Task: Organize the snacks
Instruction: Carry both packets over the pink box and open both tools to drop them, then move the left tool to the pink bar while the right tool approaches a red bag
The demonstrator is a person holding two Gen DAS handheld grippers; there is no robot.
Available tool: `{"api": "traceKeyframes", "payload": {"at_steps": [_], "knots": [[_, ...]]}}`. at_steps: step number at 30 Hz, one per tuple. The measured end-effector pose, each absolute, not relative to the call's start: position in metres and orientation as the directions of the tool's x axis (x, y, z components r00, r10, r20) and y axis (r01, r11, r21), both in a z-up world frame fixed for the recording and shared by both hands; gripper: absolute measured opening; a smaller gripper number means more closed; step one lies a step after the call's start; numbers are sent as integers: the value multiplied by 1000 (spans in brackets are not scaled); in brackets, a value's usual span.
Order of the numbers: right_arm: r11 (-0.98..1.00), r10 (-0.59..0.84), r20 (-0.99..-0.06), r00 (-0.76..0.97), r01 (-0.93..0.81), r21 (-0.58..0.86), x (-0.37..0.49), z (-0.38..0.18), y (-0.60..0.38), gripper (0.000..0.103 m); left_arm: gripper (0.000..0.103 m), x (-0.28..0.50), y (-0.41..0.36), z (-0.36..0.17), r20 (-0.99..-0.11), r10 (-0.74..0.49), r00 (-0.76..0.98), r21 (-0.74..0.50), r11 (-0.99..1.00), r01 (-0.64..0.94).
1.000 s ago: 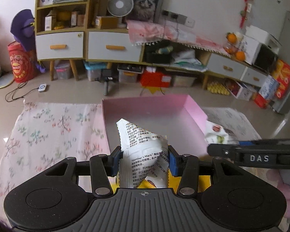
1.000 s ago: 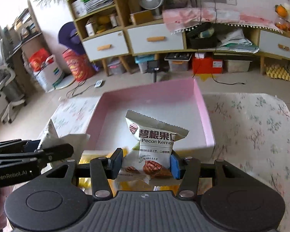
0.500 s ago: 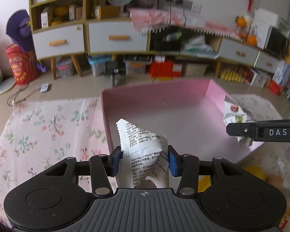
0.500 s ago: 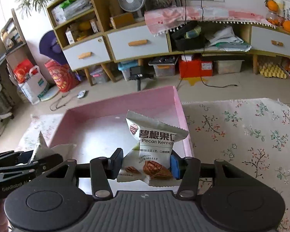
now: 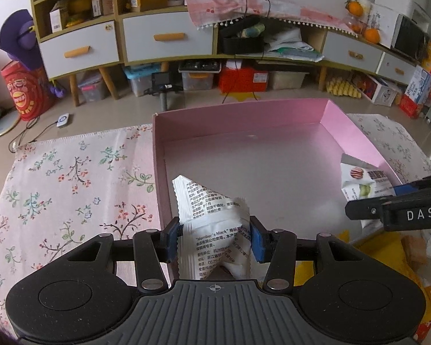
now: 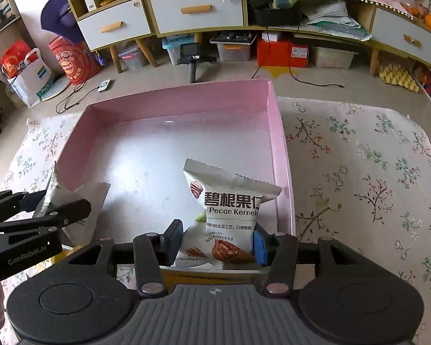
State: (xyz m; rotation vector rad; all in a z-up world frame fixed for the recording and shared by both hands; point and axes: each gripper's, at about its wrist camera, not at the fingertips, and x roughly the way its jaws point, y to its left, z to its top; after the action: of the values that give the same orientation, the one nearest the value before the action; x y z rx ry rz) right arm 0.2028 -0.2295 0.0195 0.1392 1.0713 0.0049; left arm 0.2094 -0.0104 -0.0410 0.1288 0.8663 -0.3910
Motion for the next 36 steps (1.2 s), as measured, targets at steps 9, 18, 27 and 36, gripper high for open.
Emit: {"api": "traceKeyframes", "payload": {"at_steps": [9, 18, 27, 36], "knots": [[986, 113, -825, 553, 43, 164, 187, 52, -228, 63, 79, 195, -8, -25, -747, -332, 576, -74, 903, 424], [995, 84, -805, 587, -2, 102, 153, 79, -219, 77, 94, 154, -4, 1, -739, -326, 589, -18, 884, 467], [993, 113, -783, 612, -35, 115, 108, 91, -219, 83, 99, 107, 21, 13, -733, -317, 601, -3, 886, 463], [985, 175, -713, 679, -121, 126, 63, 75, -221, 84, 99, 64, 28, -7, -723, -333, 606, 44, 852, 521]]}}
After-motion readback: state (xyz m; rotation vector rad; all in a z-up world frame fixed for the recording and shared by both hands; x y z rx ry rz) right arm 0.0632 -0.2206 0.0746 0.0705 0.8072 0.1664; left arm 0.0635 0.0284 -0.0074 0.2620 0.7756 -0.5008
